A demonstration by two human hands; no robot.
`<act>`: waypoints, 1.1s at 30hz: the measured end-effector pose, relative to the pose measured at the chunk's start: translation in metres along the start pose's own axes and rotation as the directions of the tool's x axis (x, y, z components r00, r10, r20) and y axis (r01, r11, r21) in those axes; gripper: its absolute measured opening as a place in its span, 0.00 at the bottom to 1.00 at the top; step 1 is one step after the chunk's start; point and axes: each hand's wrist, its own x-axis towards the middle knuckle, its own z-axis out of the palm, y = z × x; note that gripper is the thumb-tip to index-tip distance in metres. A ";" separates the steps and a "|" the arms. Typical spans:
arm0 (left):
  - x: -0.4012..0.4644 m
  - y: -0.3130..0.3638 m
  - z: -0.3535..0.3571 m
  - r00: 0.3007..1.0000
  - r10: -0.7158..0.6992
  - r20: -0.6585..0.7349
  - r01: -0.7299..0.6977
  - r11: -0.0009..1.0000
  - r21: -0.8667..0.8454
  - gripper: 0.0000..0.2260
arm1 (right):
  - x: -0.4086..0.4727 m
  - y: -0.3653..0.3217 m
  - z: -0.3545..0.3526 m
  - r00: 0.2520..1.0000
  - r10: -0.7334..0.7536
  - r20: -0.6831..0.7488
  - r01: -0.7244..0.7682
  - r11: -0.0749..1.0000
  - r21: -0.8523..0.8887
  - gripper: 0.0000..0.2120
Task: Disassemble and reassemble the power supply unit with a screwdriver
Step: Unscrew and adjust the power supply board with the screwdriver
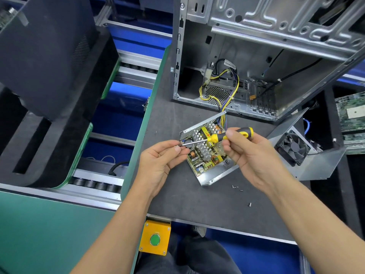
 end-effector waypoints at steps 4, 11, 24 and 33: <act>0.000 -0.006 0.000 1.000 -0.006 -0.030 0.005 0.999 -0.041 0.07 | 0.002 0.008 0.015 0.998 -0.026 -0.060 0.026 1.000 -0.012 0.08; 0.001 -0.012 -0.006 1.000 -0.016 -0.013 0.016 0.999 -0.038 0.08 | 0.002 0.010 0.024 0.991 -0.100 -0.094 0.089 0.990 -0.113 0.08; 0.009 -0.017 -0.037 0.957 0.271 -0.101 -0.191 0.855 0.483 0.20 | 0.005 0.002 0.039 0.944 -0.331 -0.009 0.292 0.844 -0.450 0.06; 0.025 -0.035 -0.025 0.918 0.372 0.139 -0.268 0.322 0.908 0.31 | 0.018 0.011 0.053 0.867 -0.444 0.227 0.447 0.489 -0.749 0.06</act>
